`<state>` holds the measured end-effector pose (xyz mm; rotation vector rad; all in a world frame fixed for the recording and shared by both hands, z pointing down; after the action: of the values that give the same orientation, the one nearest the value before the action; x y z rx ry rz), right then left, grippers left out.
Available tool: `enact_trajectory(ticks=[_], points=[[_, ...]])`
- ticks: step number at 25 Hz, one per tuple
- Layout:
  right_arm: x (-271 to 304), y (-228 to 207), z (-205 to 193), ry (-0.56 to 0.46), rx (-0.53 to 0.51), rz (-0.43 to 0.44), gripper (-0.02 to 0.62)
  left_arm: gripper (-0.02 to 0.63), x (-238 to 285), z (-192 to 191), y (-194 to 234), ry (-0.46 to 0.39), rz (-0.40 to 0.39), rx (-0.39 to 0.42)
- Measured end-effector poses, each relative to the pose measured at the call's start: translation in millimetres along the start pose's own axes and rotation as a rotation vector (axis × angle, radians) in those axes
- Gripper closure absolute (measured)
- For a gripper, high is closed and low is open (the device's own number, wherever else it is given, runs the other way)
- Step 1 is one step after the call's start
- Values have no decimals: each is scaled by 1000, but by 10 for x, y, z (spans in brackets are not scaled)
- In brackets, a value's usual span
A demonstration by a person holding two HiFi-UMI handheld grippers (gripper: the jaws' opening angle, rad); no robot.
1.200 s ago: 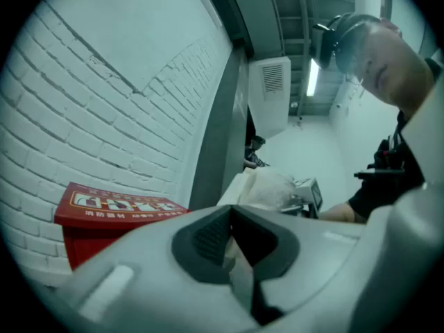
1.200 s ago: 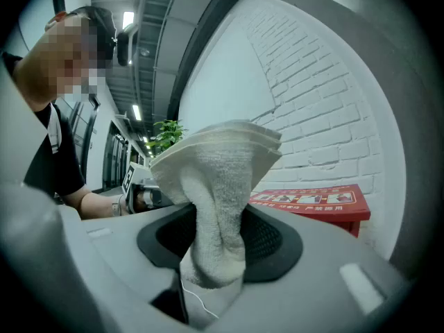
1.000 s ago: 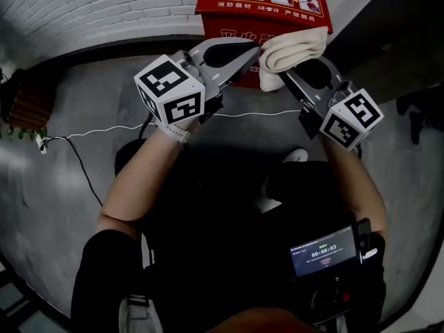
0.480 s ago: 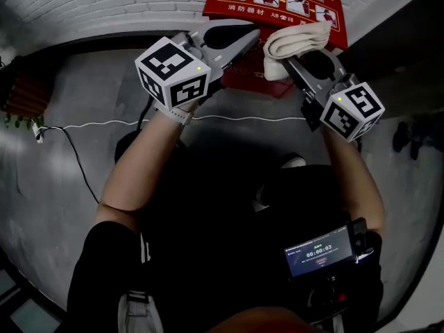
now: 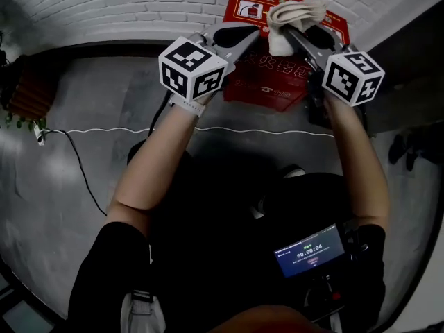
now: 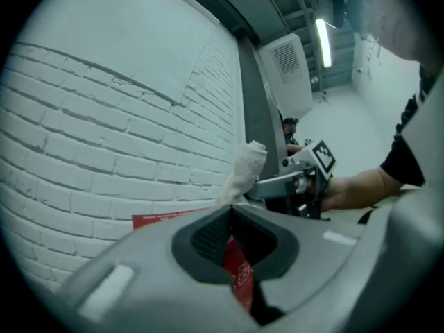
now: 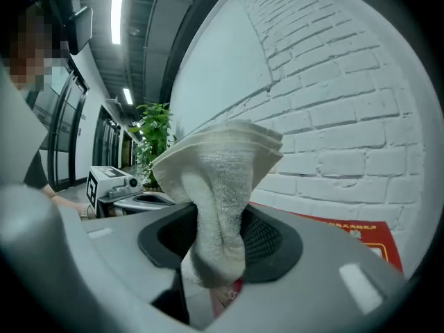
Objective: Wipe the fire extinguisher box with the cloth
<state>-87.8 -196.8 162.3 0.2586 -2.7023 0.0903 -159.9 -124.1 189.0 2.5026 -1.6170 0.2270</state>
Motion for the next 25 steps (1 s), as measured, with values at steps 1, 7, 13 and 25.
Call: enact_trajectory(ticks=[1, 7, 13, 25], points=[[67, -2, 48, 10, -7, 3, 420, 603, -12, 18, 70, -3, 14, -14], [426, -175, 328, 73, -79, -17, 420, 603, 18, 254, 512, -11, 121, -47], [930, -453, 310, 192, -95, -10, 421, 603, 132, 219, 929, 38, 203, -63], [1703, -586, 364, 320, -115, 55, 425, 603, 157, 60, 1319, 70, 239, -62]])
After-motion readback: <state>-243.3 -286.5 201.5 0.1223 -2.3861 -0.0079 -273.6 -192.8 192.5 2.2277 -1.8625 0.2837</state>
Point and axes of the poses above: the fingertips, and each gripper's own axes: x forward along the fingers, y to its left, z out of its top, the point moved 3 cm from there along -x, backward along the fingers, and after that the axes turned 15 degrees about y, right-handed, at the moved point
